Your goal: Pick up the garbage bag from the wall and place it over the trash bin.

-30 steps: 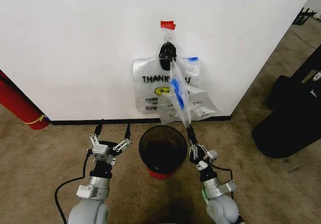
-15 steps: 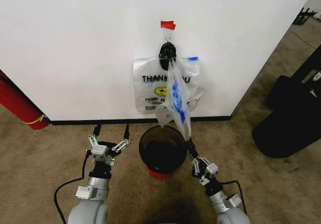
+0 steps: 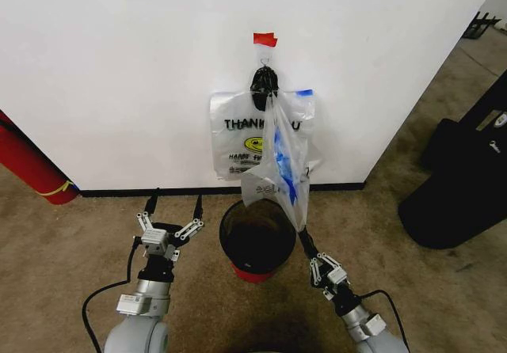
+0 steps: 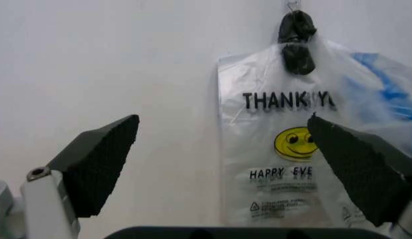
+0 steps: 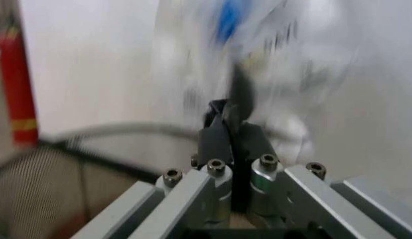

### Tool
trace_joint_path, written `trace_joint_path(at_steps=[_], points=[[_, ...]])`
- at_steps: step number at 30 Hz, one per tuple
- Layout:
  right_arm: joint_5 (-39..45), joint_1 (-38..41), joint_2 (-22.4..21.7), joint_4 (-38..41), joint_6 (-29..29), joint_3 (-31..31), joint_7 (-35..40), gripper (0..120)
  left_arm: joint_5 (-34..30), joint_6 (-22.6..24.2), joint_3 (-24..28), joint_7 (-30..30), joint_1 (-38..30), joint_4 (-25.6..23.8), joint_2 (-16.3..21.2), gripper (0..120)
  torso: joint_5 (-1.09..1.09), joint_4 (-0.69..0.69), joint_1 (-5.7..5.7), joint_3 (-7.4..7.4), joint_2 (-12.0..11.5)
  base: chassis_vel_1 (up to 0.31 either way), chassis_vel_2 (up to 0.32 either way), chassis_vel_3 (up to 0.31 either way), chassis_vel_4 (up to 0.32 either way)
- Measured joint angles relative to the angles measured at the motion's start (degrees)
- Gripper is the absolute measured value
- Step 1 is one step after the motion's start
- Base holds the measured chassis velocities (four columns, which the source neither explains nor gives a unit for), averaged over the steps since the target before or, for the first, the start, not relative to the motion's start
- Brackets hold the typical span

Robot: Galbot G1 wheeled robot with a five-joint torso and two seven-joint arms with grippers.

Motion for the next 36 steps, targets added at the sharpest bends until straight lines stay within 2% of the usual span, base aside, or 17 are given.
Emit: trace_joint_path(at_steps=[7, 12, 13, 16, 18, 20, 22, 24, 26, 33, 36], points=[[4.4, 1.6, 1.2, 2.9, 2.8, -0.9, 2.1, 0, -0.5, 0.0, -0.1, 0.0, -0.2, 0.1, 0.9, 100, 0.00, 0.00, 0.00, 0.00, 0.0, 0.000, 0.000, 0.000, 0.000], [5.8, 1.4, 0.7, 6.1, 3.0, 0.6, 3.5, 21, -0.9, 0.0, -0.2, -0.1, -0.4, 0.3, 1.2, 100, 0.00, 0.00, 0.00, 0.00, 0.0, 0.000, 0.000, 0.000, 0.000], [5.8, 1.4, 0.7, 6.1, 3.0, 0.6, 3.5, 21, -0.9, 0.0, -0.2, -0.1, -0.4, 0.3, 1.2, 100, 0.00, 0.00, 0.00, 0.00, 0.0, 0.000, 0.000, 0.000, 0.000], [5.6, 0.5, -0.2, 7.1, 3.1, 2.1, 1.7, 32, -1.0, 0.0, -0.3, -0.1, -0.3, 0.3, 1.4, 100, 0.00, 0.00, 0.00, 0.00, 0.0, 0.000, 0.000, 0.000, 0.000], [2.6, -0.5, -1.2, 7.5, 2.5, 5.0, -0.8, 43, -1.2, 0.0, -0.4, -0.2, -0.4, 0.3, 1.5, 100, 0.01, 0.00, 0.00, 0.00, 0.0, 0.000, 0.000, 0.000, 0.000], [-3.7, -0.8, -1.8, 6.3, 1.7, 8.9, -2.7, 51, -1.2, 0.0, -0.4, -0.2, -0.4, 0.3, 1.5, 100, 0.00, 0.00, 0.00, 0.00, 0.0, 0.000, 0.000, 0.000, 0.000], [-6.6, -0.8, -1.9, 5.5, 1.6, 10.7, -3.3, 54, -1.3, 0.0, -0.3, -0.2, -0.5, 0.3, 1.5, 100, 0.01, 0.00, 0.00, 0.00, 0.0, 0.000, 0.000, 0.000, 0.000], [-13.3, -1.0, -2.8, 4.0, 1.4, 14.1, -4.0, 62, -1.3, 0.0, -0.2, -0.2, -0.6, 0.3, 1.5, 100, 0.00, 0.00, 0.00, 0.00, 0.0, 0.000, 0.000, 0.000, 0.000], [-16.4, -1.5, -3.6, 2.8, 1.8, 15.4, -4.2, 71, -1.4, 0.0, -0.2, -0.2, -0.6, 0.3, 1.6, 100, 0.00, -0.01, 0.01, 0.00, 0.0, 0.000, 0.000, 0.000, 0.000], [-19.9, -1.0, -4.2, -1.9, 6.8, 16.5, -7.0, 95, -1.5, -0.2, 0.0, -0.2, -0.8, 0.7, 1.7, 100, 0.01, 0.00, 0.01, 0.00, 0.0, 0.000, 0.000, 0.000, 0.000], [-18.3, -1.0, -4.0, -1.5, 7.1, 15.4, -7.0, 99, -1.5, -0.2, 0.0, -0.2, -1.0, 0.9, 1.8, 100, 0.01, 0.00, 0.01, 0.00, 0.0, 0.000, 0.000, 0.000, 0.000]])
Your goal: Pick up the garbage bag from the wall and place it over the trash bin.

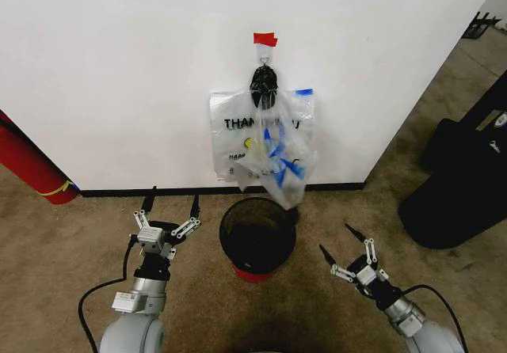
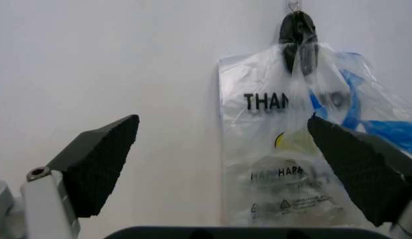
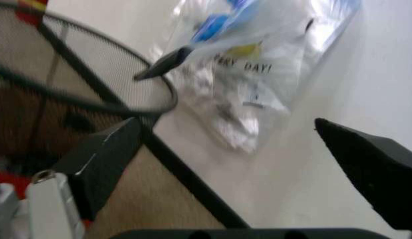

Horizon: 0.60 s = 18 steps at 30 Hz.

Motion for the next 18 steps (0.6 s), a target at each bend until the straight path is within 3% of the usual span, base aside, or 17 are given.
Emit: trace_joint_path(at_steps=[10, 18], points=[[-1.3, 1.1, 1.1, 3.0, -3.4, -1.7, 1.1, 100, -0.6, 0.0, 0.0, 0.0, -0.7, 0.6, 0.6, 100, -0.02, 0.00, 0.00, 0.00, 0.0, 0.000, 0.000, 0.000, 0.000], [-2.3, 6.1, -2.8, 15.8, -16.5, -9.4, 9.7, 100, -0.7, 0.0, 0.5, 0.0, -1.5, 1.8, 0.9, 100, -0.02, 0.00, 0.00, 0.00, 0.0, 0.000, 0.000, 0.000, 0.000]])
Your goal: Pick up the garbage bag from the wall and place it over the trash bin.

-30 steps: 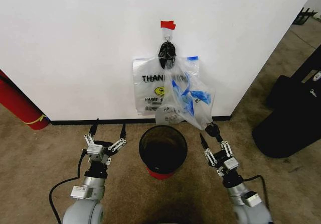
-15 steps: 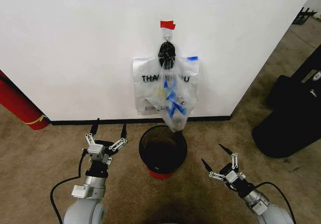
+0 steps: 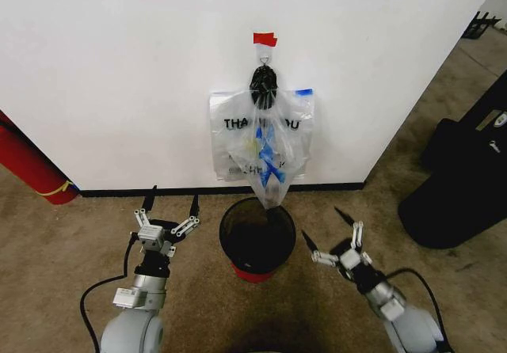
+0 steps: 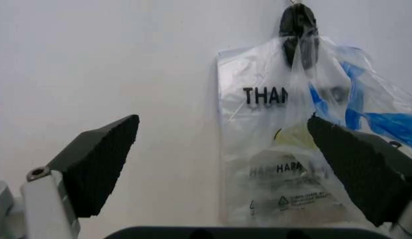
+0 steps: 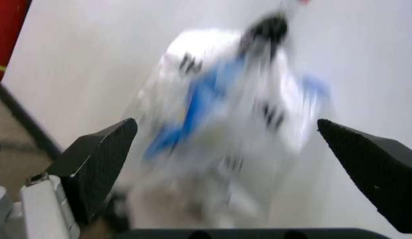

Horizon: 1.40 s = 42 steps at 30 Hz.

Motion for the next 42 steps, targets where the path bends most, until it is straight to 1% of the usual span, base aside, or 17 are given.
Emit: trace_joint_path(at_steps=[2, 4, 5, 6, 8, 9, 10, 12, 13, 16, 23, 30, 32, 33, 40, 41, 42], points=[[-3.1, 4.4, -2.2, 0.7, -2.4, -1.8, 0.7, 100, 0.1, 0.0, 0.0, 0.0, -0.1, 0.1, 0.0, 100, 0.01, 0.01, 0.00, 0.00, 0.0, 0.000, 0.000, 0.000, 0.000], [-8.5, 10.1, -4.2, -1.1, -2.8, -3.5, 1.0, 100, 0.2, 0.0, 0.1, 0.0, -0.1, 0.2, 0.0, 100, 0.00, 0.01, 0.00, 0.00, 0.0, 0.000, 0.000, 0.000, 0.000], [-8.5, 10.1, -4.2, -1.1, -2.8, -3.5, 1.0, 100, 0.2, 0.0, 0.1, 0.0, -0.1, 0.2, 0.0, 100, 0.00, 0.01, 0.00, 0.00, 0.0, 0.000, 0.000, 0.000, 0.000], [-10.9, 12.9, -4.9, -2.8, -2.4, -4.4, 1.0, 100, 0.2, 0.0, 0.0, 0.0, -0.2, 0.2, 0.0, 100, 0.00, 0.03, 0.00, 0.01, 0.0, 0.000, 0.000, 0.000, 0.000], [-13.8, 17.6, -5.9, -7.1, -1.5, -7.0, 1.2, 100, 0.1, 0.0, -0.1, 0.0, -0.3, 0.4, -0.1, 100, -0.01, 0.02, 0.00, 0.01, 0.0, 0.000, 0.000, 0.000, 0.000], [-14.8, 19.8, -6.1, -9.8, -1.2, -9.0, 2.1, 100, 0.0, 0.0, -0.2, -0.1, -0.4, 0.5, -0.1, 100, 0.01, 0.01, 0.00, 0.01, 0.0, 0.000, 0.000, 0.000, 0.000], [-14.8, 19.8, -6.1, -9.8, -1.2, -9.0, 2.1, 100, 0.0, 0.0, -0.2, -0.1, -0.4, 0.5, -0.1, 100, 0.01, 0.01, 0.00, 0.01, 0.0, 0.000, 0.000, 0.000, 0.000], [-16.5, 22.5, -6.0, -13.2, -1.0, -11.3, 3.0, 100, -0.1, 0.0, -0.2, -0.1, -0.6, 0.7, -0.2, 100, 0.05, 0.02, 0.00, 0.01, 0.0, 0.000, 0.000, 0.000, 0.000], [-17.7, 24.1, -5.6, -15.0, -0.6, -12.2, 3.1, 100, -0.1, 0.0, -0.2, -0.2, -0.8, 0.9, -0.3, 100, 0.00, 0.00, 0.00, 0.01, 0.0, 0.000, 0.000, 0.000, 0.000], [-19.1, 27.5, -3.9, -17.8, 0.8, -13.9, 2.1, 100, -0.1, 0.0, -0.2, -0.2, -1.0, 1.1, -0.4, 100, 0.02, 0.01, 0.00, 0.01, 0.0, 0.000, 0.000, 0.000, 0.000], [-18.7, 29.1, -2.0, -18.5, 2.1, -14.5, -1.6, 100, -0.1, 0.0, -0.5, -0.3, -1.0, 1.3, -0.4, 100, 0.01, 0.00, 0.00, 0.00, 0.0, 0.000, 0.000, 0.000, 0.000], [-19.0, 27.3, -2.9, -17.6, 2.0, -11.6, -3.1, 99, 0.1, 0.0, -0.4, -0.4, -0.7, 1.1, -0.5, 100, 0.01, 0.00, 0.00, 0.00, 0.0, 0.000, 0.000, 0.000, 0.000], [-18.8, 26.4, -3.5, -17.3, 1.6, -10.4, -3.0, 92, 0.3, 0.0, -0.3, -0.4, -0.6, 0.9, -0.6, 100, 0.01, 0.00, 0.00, 0.00, 0.0, 0.000, 0.000, 0.000, 0.000], [-18.8, 26.4, -3.5, -17.3, 1.6, -10.4, -3.0, 92, 0.3, 0.0, -0.3, -0.4, -0.6, 0.9, -0.6, 100, 0.01, 0.00, 0.00, 0.00, 0.0, 0.000, 0.000, 0.000, 0.000], [-13.9, 23.8, -5.9, -17.7, -3.5, -8.2, 2.6, 62, 0.5, 0.0, -0.5, -0.4, 0.2, -0.4, -0.6, 100, 0.02, 0.00, 0.00, 0.00, 0.0, 0.000, 0.000, 0.000, 0.000], [-13.9, 23.8, -5.9, -17.7, -3.5, -8.2, 2.6, 62, 0.5, 0.0, -0.5, -0.4, 0.2, -0.4, -0.6, 100, 0.02, 0.00, 0.00, 0.00, 0.0, 0.000, 0.000, 0.000, 0.000], [-13.3, 23.5, -6.0, -17.7, -4.0, -7.9, 3.7, 57, 0.5, 0.0, -0.6, -0.4, 0.4, -0.6, -0.6, 100, 0.02, 0.00, -0.01, 0.00, 0.0, 0.000, 0.000, 0.000, 0.000]])
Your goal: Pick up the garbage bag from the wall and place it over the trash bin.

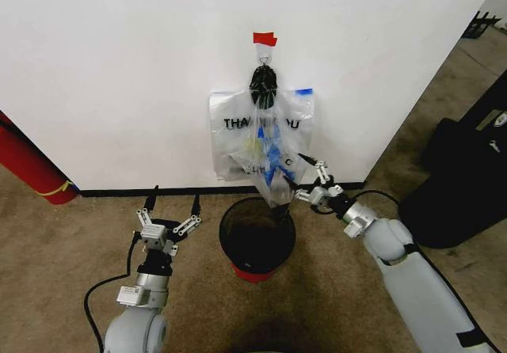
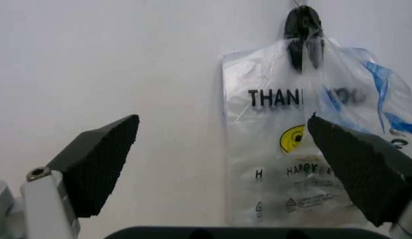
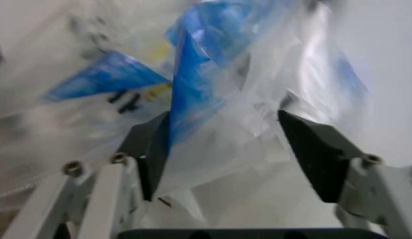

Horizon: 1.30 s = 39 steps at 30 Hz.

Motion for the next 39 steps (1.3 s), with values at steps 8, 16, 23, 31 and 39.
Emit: trace_joint_path(at_steps=[8, 16, 23, 31, 39], points=[[11.9, -2.3, -1.1, 2.4, -3.9, -0.9, 6.9, 31, 0.0, -0.1, -0.7, -0.3, 0.8, -0.6, 0.2, 100, -0.01, 0.00, 0.00, 0.00, 0.0, 0.000, 0.000, 0.000, 0.000], [51.7, -5.3, -0.9, 13.0, -10.5, -6.8, 13.5, 1, 0.2, -0.2, -1.0, -0.4, 1.5, -1.8, -0.3, 100, -0.01, 0.01, 0.00, 0.00, 0.0, 0.000, 0.000, 0.000, 0.000], [65.2, -8.1, 0.6, 18.6, -14.3, -6.6, 15.8, 0, 0.9, -0.4, -0.1, -0.4, 1.7, -2.4, -1.1, 100, -0.01, 0.00, 0.00, 0.00, 0.0, 0.000, 0.000, 0.000, 0.000], [70.1, -10.9, 1.7, 20.9, -16.1, -6.7, 17.2, 0, 10.5, -3.0, 2.0, -0.5, -1.3, -1.4, -2.3, 100, -0.01, 0.00, 0.00, 0.00, 0.0, 0.000, 0.000, 0.000, 0.000], [69.2, -9.7, 1.9, 21.0, -16.9, -8.1, 19.9, 0, 7.2, 4.9, 13.1, 1.1, -13.2, 1.7, 8.8, 100, -0.02, 0.00, 0.00, 0.01, 0.0, 0.000, 0.000, 0.000, 0.000]])
